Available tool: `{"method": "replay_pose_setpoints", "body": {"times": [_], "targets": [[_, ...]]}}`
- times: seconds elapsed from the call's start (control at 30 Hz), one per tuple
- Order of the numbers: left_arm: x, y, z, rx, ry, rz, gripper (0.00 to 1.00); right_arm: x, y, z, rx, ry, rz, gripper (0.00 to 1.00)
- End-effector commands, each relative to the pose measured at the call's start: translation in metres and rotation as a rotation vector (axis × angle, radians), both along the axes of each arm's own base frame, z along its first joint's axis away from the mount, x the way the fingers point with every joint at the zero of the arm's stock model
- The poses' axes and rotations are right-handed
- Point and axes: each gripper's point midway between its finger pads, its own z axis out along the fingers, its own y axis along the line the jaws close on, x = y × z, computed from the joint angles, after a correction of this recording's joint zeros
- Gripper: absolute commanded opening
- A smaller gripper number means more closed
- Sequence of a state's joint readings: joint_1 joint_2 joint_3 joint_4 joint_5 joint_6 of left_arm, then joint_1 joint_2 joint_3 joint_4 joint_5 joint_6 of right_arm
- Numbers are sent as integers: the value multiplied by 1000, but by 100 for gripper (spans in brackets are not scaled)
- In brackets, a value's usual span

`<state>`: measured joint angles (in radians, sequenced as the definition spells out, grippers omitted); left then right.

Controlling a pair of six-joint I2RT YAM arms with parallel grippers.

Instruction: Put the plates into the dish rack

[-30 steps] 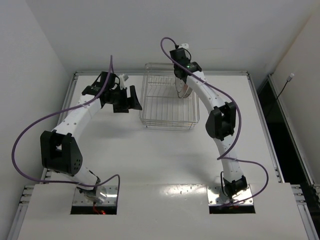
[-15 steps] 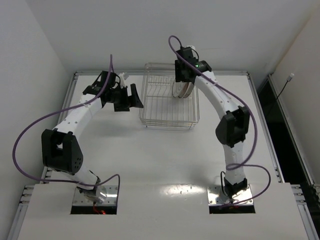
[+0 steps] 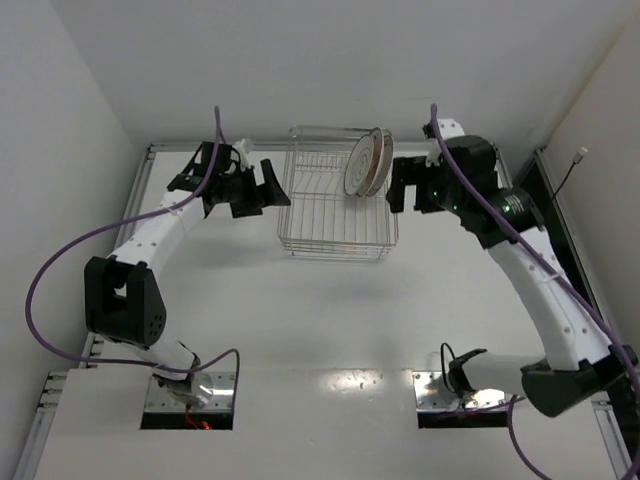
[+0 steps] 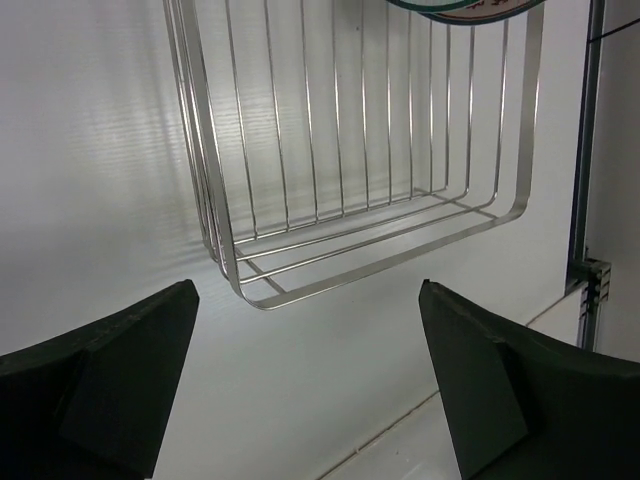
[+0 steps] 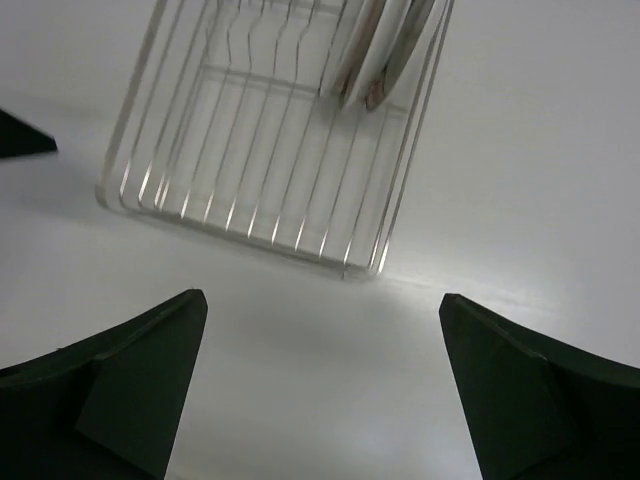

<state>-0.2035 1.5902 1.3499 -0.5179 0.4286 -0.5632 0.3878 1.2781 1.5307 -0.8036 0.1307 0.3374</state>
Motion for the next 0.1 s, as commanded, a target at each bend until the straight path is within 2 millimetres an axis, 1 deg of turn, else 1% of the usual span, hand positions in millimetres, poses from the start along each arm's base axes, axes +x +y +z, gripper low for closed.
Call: {"method": "replay_pose_setpoints", "body": {"times": [0.0, 0.07], "targets": [[10, 5, 17, -1, -68, 27, 91, -30, 1, -41, 13, 91, 49, 100], [15, 10, 25, 33, -98, 35, 91, -34, -9, -44, 13, 70, -1, 100]]}}
